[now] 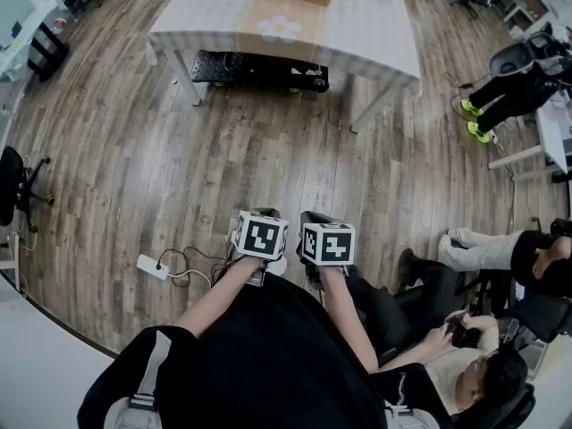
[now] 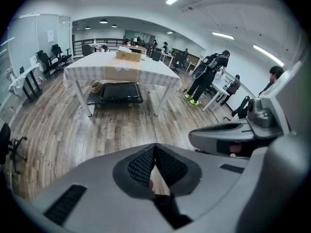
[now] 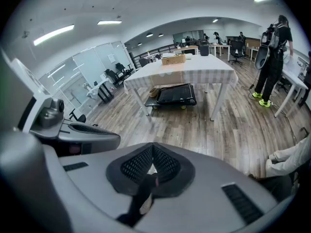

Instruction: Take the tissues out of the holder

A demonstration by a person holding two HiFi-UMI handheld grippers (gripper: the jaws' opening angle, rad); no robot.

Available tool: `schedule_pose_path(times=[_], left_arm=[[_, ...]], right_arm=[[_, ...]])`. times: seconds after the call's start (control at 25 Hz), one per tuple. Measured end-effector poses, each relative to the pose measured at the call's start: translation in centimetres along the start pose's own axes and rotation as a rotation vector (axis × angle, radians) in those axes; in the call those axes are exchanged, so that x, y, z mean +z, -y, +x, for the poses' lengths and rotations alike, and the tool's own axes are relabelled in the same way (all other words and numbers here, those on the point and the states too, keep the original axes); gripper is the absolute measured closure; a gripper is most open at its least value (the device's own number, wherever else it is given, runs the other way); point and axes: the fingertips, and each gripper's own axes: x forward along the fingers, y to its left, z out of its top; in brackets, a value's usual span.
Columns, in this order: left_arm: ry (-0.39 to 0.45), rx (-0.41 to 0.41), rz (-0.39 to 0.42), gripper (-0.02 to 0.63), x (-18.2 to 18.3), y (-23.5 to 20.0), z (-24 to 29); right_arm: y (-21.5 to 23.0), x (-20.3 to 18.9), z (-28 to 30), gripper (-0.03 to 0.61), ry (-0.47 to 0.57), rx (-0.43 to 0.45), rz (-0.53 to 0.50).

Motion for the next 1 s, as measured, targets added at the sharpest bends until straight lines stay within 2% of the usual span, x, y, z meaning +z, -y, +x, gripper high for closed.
schedule_pose_path(times=[0.52, 1.0], left_arm=[[0.013, -0.015, 0.017, 0.605, 0.6, 2.7, -0.2], [0.025, 0.009, -0.033, 0.605, 0.6, 1.3, -1.2]], right_arm=[[1.6, -0.5, -1.9, 0.566, 0.023, 0.014, 0.018], [-1.2, 0.9, -1.1, 0.565, 0.071, 0.114, -0.039]])
